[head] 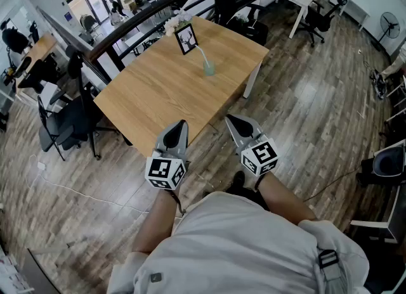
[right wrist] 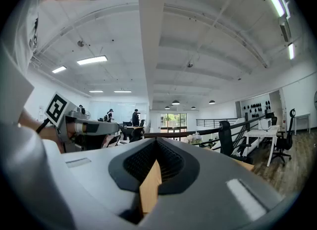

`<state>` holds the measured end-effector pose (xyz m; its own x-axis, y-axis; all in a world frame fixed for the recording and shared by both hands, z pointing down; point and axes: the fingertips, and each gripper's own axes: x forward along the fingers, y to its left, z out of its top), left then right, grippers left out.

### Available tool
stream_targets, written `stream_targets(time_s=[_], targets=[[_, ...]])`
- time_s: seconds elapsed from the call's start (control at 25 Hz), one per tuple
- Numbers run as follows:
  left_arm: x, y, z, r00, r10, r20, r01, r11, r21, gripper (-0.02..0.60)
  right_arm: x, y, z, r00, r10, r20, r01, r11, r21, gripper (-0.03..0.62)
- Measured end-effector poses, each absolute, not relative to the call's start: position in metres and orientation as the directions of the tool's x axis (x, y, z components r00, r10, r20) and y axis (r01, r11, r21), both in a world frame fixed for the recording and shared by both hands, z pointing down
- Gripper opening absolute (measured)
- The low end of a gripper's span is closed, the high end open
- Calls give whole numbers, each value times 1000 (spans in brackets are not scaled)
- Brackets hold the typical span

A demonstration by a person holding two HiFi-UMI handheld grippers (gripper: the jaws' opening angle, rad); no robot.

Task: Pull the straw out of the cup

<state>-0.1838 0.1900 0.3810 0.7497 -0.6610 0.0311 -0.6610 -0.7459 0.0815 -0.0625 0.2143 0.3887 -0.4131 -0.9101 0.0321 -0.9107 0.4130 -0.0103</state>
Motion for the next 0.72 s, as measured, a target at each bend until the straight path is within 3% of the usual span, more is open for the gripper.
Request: stream_targets(time_s=[0.36, 0.72], targets=[[-148, 178, 387, 756, -654, 46, -655, -751, 82, 4, -29, 203, 391, -411, -911, 26, -911, 411, -20, 9], [-71, 151, 403, 774, -628, 79, -633, -770, 86, 5, 34, 179, 401, -463, -886, -3, -884, 462, -72, 9]])
